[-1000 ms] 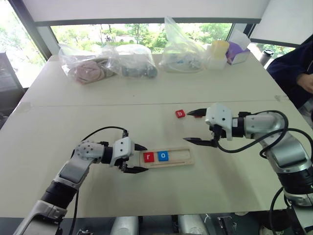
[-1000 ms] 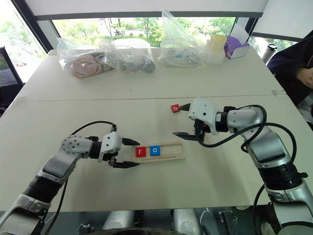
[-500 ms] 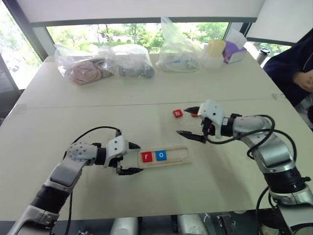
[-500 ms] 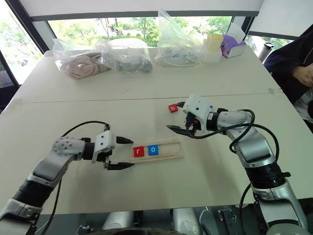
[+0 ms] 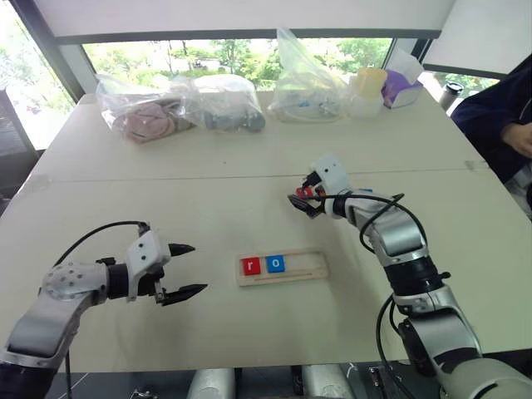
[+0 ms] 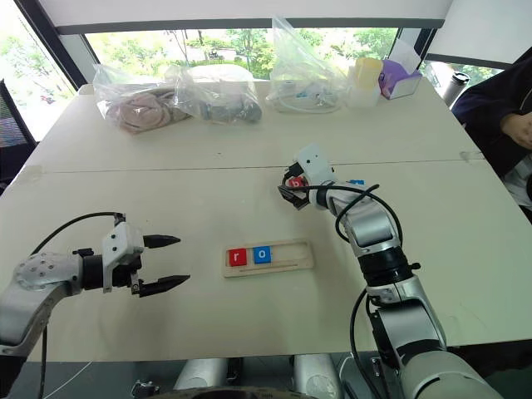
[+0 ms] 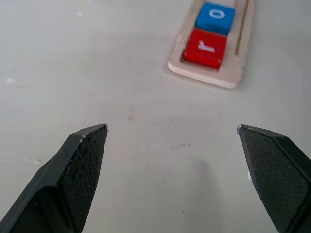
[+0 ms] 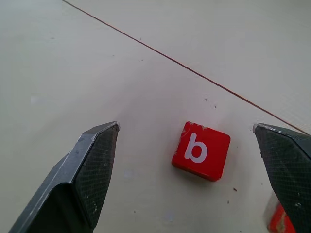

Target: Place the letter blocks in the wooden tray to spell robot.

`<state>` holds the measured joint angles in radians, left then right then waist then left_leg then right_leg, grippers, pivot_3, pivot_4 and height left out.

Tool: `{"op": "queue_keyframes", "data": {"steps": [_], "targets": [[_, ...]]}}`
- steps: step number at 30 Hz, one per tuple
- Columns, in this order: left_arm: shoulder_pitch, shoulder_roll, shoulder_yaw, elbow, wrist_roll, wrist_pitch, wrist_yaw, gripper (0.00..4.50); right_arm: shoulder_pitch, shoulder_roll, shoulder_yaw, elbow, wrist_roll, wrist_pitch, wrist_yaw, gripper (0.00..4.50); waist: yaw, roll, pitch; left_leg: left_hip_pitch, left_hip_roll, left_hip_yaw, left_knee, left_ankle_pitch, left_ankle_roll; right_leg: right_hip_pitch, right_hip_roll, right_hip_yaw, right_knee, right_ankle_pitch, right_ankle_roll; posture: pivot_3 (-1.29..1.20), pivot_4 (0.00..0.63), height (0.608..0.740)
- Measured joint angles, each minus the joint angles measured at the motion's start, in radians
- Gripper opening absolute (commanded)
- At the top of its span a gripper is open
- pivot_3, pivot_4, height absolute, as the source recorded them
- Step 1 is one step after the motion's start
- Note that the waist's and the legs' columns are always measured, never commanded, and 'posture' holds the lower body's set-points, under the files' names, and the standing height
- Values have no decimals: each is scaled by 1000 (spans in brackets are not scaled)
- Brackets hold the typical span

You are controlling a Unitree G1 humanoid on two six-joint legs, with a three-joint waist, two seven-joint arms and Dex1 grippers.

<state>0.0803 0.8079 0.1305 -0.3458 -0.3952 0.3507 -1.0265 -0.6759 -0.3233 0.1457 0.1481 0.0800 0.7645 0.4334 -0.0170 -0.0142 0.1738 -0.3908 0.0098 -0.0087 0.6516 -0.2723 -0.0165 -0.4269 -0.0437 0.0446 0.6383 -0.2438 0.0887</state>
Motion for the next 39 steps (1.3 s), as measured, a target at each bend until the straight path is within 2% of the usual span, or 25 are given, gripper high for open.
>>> {"op": "queue_keyframes", "data": {"steps": [7, 10, 15, 19, 22, 24, 29, 34, 39], "targets": [[1, -30, 14, -92, -70, 83, 74, 4471, -14, 42, 2, 83, -27, 10, -56, 4500, -6, 0, 0, 0, 0, 0, 0, 0, 0, 0, 1, 0, 0, 0, 0, 0, 150, 740], [-6, -40, 29, -133, -104, 115, 109, 4500, -38, 85, -4, 132, -30, -4, -73, 3612, -19, 0, 0, 1, 1, 0, 0, 0, 0, 0, 2, 0, 2, 0, 0, 0, 150, 740], [-10, -67, 35, -174, -130, 138, 151, 4500, -69, 132, -25, 183, -25, -6, -103, 1186, -28, -1, -1, 2, 1, 0, 0, 0, 0, 0, 2, 0, 5, 0, 0, 0, 150, 740], [-17, -76, 31, -175, -132, 144, 169, 4500, -65, 123, -36, 158, -24, 30, -112, 1179, -24, -1, -1, 2, 0, -1, 0, 0, 0, 0, 1, 0, 6, 0, 0, 0, 150, 740], [-35, -85, 15, -178, -134, 144, 181, 4500, 8, 43, -32, 8, -26, 108, -92, 1179, -15, -1, 0, 1, -2, -1, 0, 0, 0, 0, 0, 0, 5, 0, 1, 0, 150, 740], [-45, -89, 5, -180, -137, 144, 183, 4500, 89, -30, -50, -185, -12, 219, -70, 1179, -14, -1, 0, 0, -2, -1, -1, 0, 0, -1, -1, 0, 3, 0, 1, 0, 150, 740], [-57, -89, -3, -185, -150, 145, 167, 4500, 256, -110, -179, -659, 72, 586, -47, 1179, -23, -1, 0, 1, -1, -4, -2, 0, 0, -1, 1, 0, 3, -1, 0, 0, 150, 740], [-100, -92, -39, -175, -155, 144, 142, 4500, 386, -111, -281, -901, 118, 827, -50, 1179, -24, -1, 0, 1, -1, -2, -1, 0, 0, -1, 3, 0, 3, -2, -3, 0, 150, 740], [-149, -101, -74, -139, -151, 139, 131, 4500, 449, -66, -320, -936, 131, 843, -96, 1179, -26, -1, 0, 1, -1, -1, -1, 0, 0, -1, 3, 0, 3, -2, -2, 0, 150, 740]]}}
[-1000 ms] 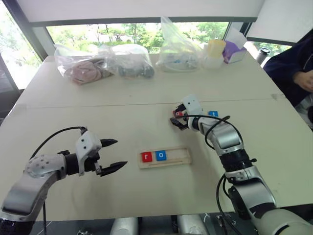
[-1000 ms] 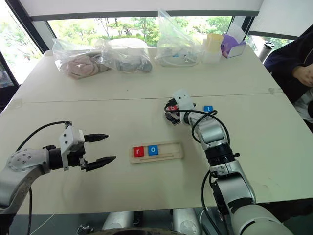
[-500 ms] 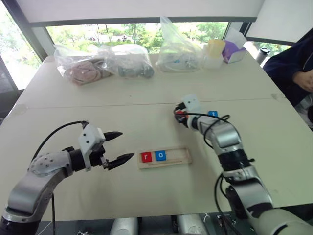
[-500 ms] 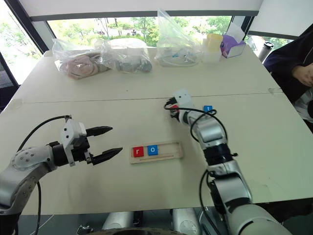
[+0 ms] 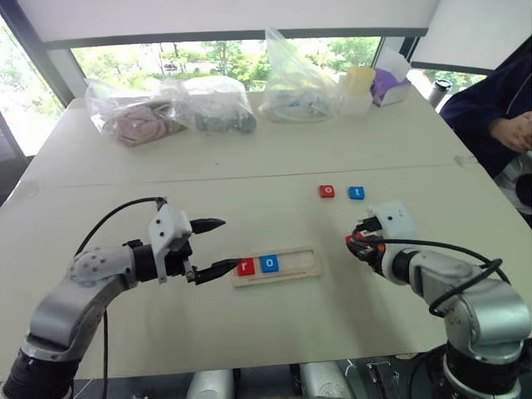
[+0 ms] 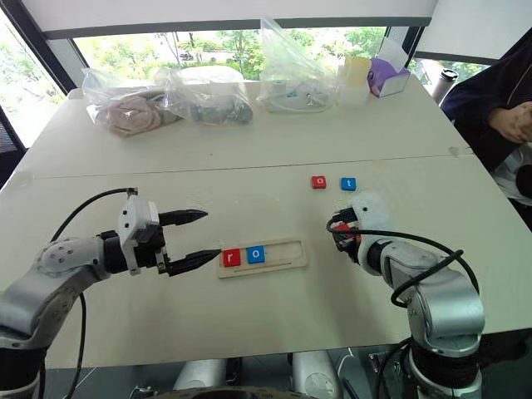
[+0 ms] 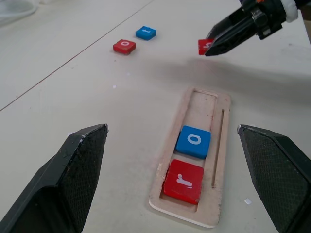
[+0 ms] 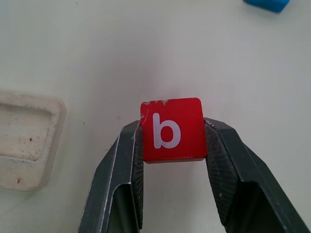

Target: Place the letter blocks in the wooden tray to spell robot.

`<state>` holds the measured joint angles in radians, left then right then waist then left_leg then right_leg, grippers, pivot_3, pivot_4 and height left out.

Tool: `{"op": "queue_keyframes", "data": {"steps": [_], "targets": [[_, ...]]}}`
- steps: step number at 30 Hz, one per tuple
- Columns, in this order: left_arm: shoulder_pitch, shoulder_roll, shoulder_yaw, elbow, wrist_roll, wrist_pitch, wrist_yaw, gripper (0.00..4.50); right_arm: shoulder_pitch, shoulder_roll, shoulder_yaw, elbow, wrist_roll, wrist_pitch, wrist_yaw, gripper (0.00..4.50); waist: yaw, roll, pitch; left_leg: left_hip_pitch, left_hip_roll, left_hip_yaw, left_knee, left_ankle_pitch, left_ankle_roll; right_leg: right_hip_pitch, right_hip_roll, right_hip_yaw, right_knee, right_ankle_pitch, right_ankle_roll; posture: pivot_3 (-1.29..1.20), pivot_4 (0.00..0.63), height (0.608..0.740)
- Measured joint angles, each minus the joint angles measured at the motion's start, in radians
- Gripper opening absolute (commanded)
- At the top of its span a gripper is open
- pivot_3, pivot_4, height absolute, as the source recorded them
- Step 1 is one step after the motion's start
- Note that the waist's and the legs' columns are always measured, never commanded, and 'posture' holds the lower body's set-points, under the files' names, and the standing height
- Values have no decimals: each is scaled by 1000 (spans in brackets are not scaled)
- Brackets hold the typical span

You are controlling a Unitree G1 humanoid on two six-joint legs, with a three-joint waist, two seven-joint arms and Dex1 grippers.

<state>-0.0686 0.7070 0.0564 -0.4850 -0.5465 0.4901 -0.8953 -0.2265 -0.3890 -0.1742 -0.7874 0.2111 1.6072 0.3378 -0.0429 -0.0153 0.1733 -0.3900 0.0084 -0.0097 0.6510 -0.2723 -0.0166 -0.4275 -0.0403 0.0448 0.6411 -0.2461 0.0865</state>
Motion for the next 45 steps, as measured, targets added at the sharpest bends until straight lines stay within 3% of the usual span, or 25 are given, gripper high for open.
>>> {"op": "queue_keyframes", "data": {"steps": [5, 10, 12, 15, 17, 22, 25, 28, 33, 45], "targets": [[-26, 0, -7, 15, 6, -3, -10, 4500, 51, 49, -5, 1, 15, 0, -39, 1179, 1, 0, 0, 0, 0, 0, 0, 0, 0, 0, 0, 0, 0, 0, 1, 0, 150, 740], [-26, 0, -7, 17, 12, -3, -11, 4500, 60, 39, -2, 3, 57, 0, -45, 3445, 0, 0, 0, 0, 0, 0, 0, 0, 0, 0, -1, 0, 0, 0, 0, 0, 150, 740], [-24, -1, -7, 17, 13, -3, -8, 4500, 36, -20, 10, 17, 93, 0, -8, 4455, 0, 0, 0, 0, 0, 0, 0, 0, 0, 0, -1, 1, -1, 0, 0, 0, 150, 740], [-23, -1, -6, 15, 13, -3, -2, 4500, -49, -223, 14, 40, 162, -46, 123, 4455, 1, 1, 1, 0, 0, 1, 0, 0, 0, 1, -2, 1, -4, 0, 0, 0, 150, 740], [-19, -1, -5, 14, 13, -3, 4, 4500, -83, -351, 22, 84, 196, -194, 250, 4455, 1, 0, 1, 0, 0, 0, -1, 0, 0, 3, -1, 0, -8, 0, 0, 0, 150, 740], [-4, 0, -3, 9, 13, -3, 9, 4500, -74, -563, 96, 288, 197, -748, 657, 4455, 3, -2, 2, -1, 0, 1, -2, 0, 1, 4, -1, 1, -10, 1, 4, 0, 150, 740], [4, 1, 1, 2, 11, -2, 11, 4500, -80, -625, 190, 509, 123, -1056, 859, 4455, 2, -4, 3, -1, 0, 2, 0, 0, 1, 4, -2, 1, -10, 0, 3, 0, 150, 740], [21, 3, 10, -15, 10, 0, 16, 4500, -113, -640, 296, 712, 23, -1317, 1001, 4455, 2, -4, 3, 0, 0, 3, 0, 0, 1, 4, -2, 1, -9, 0, 3, 0, 150, 740], [57, 11, 20, -64, 8, 4, 33, 4500, -215, -597, 391, 917, -57, -1537, 1114, 4455, -1, -3, 4, 0, 2, 3, -1, 0, 1, 4, -2, 2, -8, 1, 3, 0, 150, 740], [80, 23, 42, -100, -3, 24, 64, 4500, -306, -530, 446, 1157, -158, -1770, 1165, 4455, 11, -3, 4, 2, 1, 3, 2, 0, 0, 7, -3, 2, -8, 1, 1, 0, 150, 740]]}}
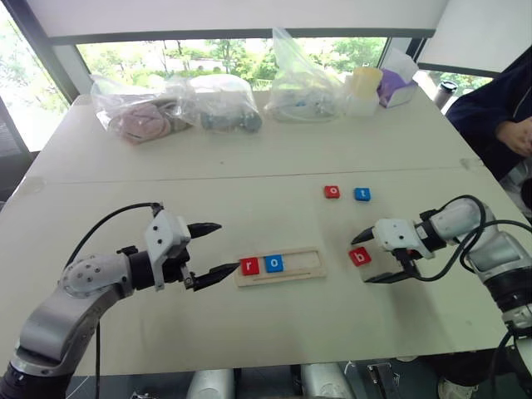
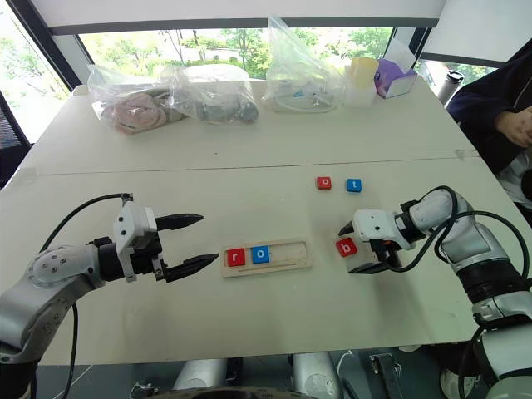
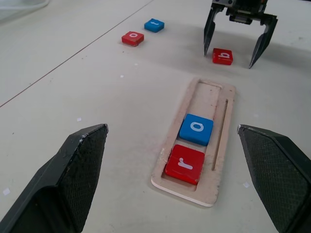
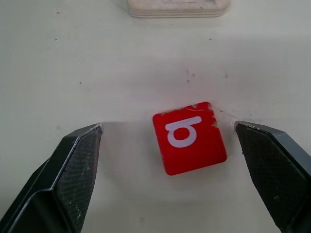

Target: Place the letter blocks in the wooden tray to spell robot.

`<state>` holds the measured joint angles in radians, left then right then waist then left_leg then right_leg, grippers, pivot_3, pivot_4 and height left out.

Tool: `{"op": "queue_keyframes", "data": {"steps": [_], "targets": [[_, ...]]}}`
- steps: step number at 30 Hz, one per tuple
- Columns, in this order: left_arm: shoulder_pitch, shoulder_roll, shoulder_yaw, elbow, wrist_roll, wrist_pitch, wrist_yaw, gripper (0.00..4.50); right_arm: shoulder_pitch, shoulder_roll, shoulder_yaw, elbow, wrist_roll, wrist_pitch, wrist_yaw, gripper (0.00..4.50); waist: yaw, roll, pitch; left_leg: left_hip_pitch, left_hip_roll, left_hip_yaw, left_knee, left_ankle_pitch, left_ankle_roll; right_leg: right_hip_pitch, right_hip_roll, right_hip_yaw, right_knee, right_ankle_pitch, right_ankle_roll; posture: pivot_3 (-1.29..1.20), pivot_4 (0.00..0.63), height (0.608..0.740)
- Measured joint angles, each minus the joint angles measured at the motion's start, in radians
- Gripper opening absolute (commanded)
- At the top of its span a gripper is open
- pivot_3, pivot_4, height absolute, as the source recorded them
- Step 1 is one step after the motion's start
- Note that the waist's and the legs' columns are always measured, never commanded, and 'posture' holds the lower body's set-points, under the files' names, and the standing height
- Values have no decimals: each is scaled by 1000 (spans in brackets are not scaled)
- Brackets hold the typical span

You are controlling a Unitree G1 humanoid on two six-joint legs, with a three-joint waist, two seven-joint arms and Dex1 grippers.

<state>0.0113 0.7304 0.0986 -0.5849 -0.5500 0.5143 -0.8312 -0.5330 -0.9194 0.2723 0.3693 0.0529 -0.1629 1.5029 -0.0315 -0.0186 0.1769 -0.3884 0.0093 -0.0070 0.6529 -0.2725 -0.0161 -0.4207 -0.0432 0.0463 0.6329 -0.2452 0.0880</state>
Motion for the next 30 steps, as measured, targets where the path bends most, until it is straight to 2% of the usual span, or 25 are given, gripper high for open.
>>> {"op": "queue_keyframes", "data": {"steps": [3, 6, 8, 13, 23, 30], "targets": [[-3, 0, -1, -2, 0, 1, 7, 4500, -23, 18, 0, 43, -11, -27, -2, 3593, 0, 0, 0, 4, 0, 0, 0, 0, 0, 4, 0, 0, 0, -1, -1, 0, 150, 740], [-4, 0, -3, -2, 0, 1, 7, 4500, -23, 28, 0, 56, -19, -31, -5, 2085, -1, -1, 0, 15, 0, 0, -3, 0, 0, 14, 0, 0, -2, -1, -2, 0, 150, 740], [-5, 0, -3, -3, 0, 1, 8, 4500, -23, 33, -3, 55, -19, -26, -6, 1119, -3, -1, 0, 15, 0, 0, -3, 0, 0, 14, 0, 0, -2, -1, -2, 0, 150, 740], [-4, 0, -3, -4, 0, 1, 10, 4500, -17, 48, -11, 6, -11, 23, -29, 1124, -8, 0, 0, 15, 0, -1, -3, 0, 0, 14, 0, 0, -1, -1, -2, 0, 150, 740], [-5, -1, -4, -6, -1, 6, 15, 4500, -13, 137, 2, -377, 78, 378, -88, 1124, 0, 1, 1, 14, 0, -3, -4, 0, 0, 12, -1, 1, -1, -1, -1, 0, 150, 740], [-5, -2, -5, -8, -1, 6, 31, 4500, -4, 191, 72, -449, 55, 496, -162, 1124, 15, 1, 1, 14, 0, -2, -4, 0, 0, 12, -1, 1, -1, -1, -2, 0, 150, 740]]}}
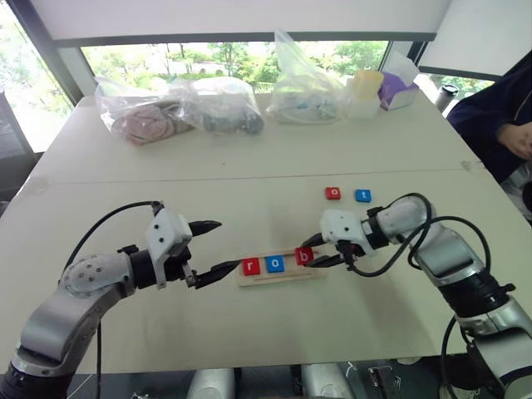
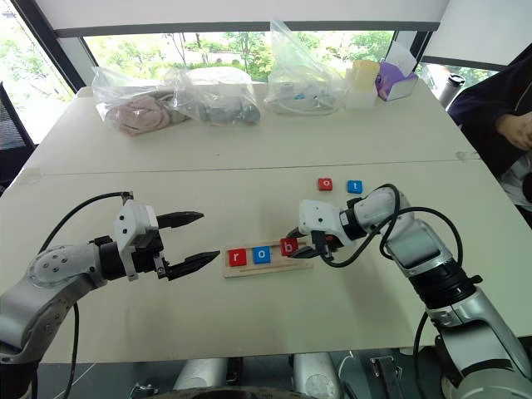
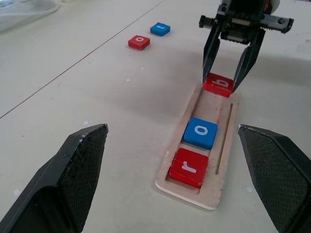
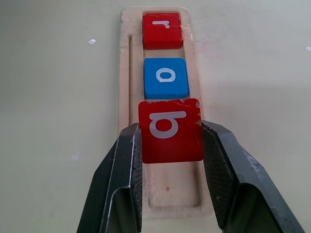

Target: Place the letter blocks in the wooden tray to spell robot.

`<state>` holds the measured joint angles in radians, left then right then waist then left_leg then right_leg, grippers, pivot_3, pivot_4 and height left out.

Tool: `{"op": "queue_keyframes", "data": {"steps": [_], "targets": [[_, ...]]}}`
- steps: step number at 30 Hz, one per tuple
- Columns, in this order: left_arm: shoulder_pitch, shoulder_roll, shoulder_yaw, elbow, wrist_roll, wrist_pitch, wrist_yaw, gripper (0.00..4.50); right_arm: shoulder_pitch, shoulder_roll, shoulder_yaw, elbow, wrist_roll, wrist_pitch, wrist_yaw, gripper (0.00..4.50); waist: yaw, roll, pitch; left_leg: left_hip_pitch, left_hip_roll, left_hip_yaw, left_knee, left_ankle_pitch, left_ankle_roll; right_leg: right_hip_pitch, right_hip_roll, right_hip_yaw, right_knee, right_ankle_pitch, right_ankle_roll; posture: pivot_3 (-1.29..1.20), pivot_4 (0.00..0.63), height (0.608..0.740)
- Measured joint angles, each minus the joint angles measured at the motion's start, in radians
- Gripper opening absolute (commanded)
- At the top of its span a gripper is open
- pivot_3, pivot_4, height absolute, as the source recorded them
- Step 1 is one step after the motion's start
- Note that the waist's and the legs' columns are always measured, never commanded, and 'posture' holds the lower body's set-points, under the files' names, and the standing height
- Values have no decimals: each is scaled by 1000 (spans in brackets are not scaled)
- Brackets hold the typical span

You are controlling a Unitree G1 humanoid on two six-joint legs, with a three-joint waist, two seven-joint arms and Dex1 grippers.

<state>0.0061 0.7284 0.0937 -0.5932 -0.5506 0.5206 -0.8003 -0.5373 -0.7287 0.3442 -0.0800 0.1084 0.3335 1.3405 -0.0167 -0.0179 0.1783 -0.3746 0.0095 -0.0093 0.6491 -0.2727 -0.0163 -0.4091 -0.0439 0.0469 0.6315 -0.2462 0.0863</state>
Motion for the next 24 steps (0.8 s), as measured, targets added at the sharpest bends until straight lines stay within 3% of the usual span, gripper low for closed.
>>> {"op": "queue_keyframes", "data": {"steps": [22, 24], "targets": [[14, -4, 0, -19, -4, 1, 40, 4500, 0, 34, 74, -32, -28, 74, -77, 1124, 2, 0, 0, 0, 0, 0, 0, 0, 0, 0, 0, 0, 0, 0, 0, 0, 150, 740], [14, -6, 0, -19, -4, 1, 41, 4500, 0, 34, 74, -32, -28, 74, -77, 2181, 2, 0, 0, 0, 0, 0, 0, 0, 0, 0, 0, 0, 0, 0, 0, 0, 150, 740]]}}
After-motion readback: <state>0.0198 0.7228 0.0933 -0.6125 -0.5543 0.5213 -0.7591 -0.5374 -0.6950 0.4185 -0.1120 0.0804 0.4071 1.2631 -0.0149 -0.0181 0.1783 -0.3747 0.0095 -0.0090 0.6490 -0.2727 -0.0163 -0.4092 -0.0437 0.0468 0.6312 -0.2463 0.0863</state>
